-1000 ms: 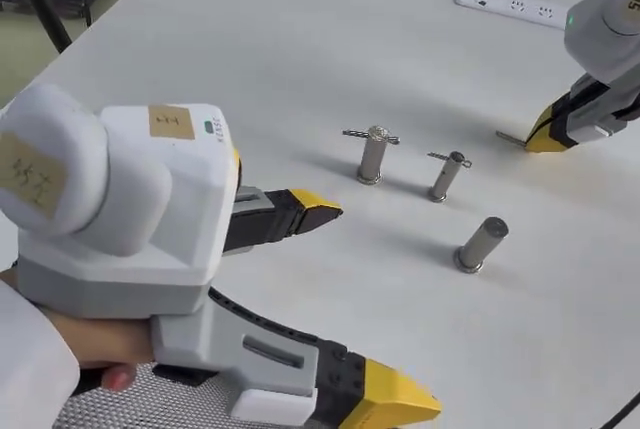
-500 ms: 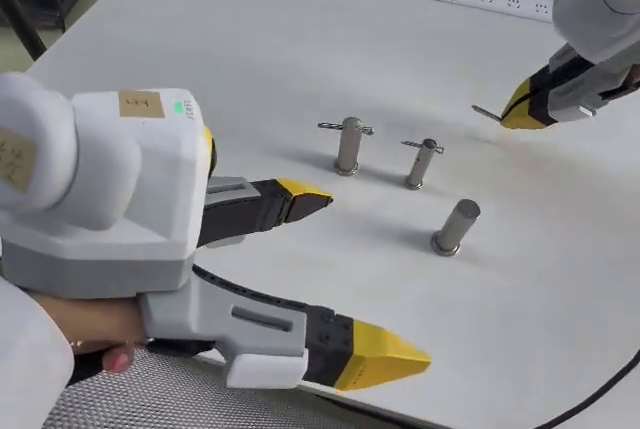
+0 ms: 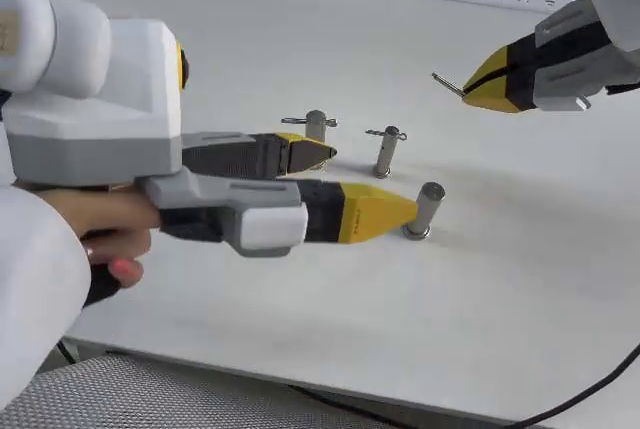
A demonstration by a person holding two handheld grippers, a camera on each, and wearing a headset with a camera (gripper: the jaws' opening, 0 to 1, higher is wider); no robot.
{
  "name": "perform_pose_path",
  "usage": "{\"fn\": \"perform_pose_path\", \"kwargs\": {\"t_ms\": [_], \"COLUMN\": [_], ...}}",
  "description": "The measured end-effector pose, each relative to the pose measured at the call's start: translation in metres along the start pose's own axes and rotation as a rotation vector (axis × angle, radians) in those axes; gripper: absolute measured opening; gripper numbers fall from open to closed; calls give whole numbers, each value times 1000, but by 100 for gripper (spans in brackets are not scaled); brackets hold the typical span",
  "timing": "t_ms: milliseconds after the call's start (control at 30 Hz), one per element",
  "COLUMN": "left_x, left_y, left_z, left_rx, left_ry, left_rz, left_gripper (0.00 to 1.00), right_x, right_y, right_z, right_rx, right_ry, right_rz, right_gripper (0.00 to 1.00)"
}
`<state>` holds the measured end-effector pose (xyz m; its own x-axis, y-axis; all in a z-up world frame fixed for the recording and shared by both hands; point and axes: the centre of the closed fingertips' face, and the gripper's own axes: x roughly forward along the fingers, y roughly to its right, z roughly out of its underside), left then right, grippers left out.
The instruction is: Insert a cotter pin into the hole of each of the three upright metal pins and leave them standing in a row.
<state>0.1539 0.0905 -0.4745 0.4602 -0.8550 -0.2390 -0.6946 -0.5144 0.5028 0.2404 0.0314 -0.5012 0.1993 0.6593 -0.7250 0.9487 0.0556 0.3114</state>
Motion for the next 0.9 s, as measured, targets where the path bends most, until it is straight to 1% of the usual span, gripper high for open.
{"fn": "perform_pose_path", "kwargs": {"t_ms": [33,133,167,200,233,267,300,333,367,400,433,467,533,600,667,733,800,833,900], "left_x": [3,10,13,14,18,21,24,26,30,34,36,39,46,51,58,61,64,65,66], "left_y": [0,0,1,1,0,-3,-4,-4,-5,-7,-8,-8,-9,-7,-6,-6,-6,-6,-7], "left_z": [-5,-21,-27,-29,-34,-39,-41,-42,-42,-39,-37,-34,-34,-34,-31,-28,-26,-26,-25], "left_rx": [-11,-48,-87,-98,-137,-150,-150,-159,-162,-167,-170,-183,-203,-219,-244,-264,-285,-295,-308], "left_ry": [-1,11,23,24,24,29,24,18,-2,-35,-48,-71,-77,-81,-96,-110,-117,-120,-122], "left_rz": [15,37,46,51,69,72,75,77,83,82,80,80,88,106,117,114,113,113,110], "left_gripper": [56,50,48,46,44,40,38,35,32,30,28,27,26,22,17,13,10,8,7], "right_x": [-3,-9,-11,-12,-13,-15,-15,-15,-16,-17,-18,-18,-19,-19,-19,-19,-19,-19,-20], "right_y": [-3,-11,-14,-15,-18,-21,-21,-21,-22,-24,-25,-26,-30,-32,-34,-35,-35,-36,-38], "right_z": [-4,-15,-19,-20,-24,-27,-28,-29,-30,-32,-33,-34,-36,-37,-37,-38,-36,-34,-34], "right_rx": [-9,-31,-36,-37,-52,-61,-65,-70,-71,-78,-82,-89,-97,-102,-104,-97,-97,-104,-99], "right_ry": [8,32,42,44,52,55,59,63,65,70,70,70,70,74,77,83,78,67,72], "right_rz": [8,29,34,37,46,48,56,58,59,62,62,66,61,64,63,61,68,66,64], "right_gripper": [0,0,0,0,0,0,0,0,0,0,0,0,0,0,0,0,0,0,0]}}
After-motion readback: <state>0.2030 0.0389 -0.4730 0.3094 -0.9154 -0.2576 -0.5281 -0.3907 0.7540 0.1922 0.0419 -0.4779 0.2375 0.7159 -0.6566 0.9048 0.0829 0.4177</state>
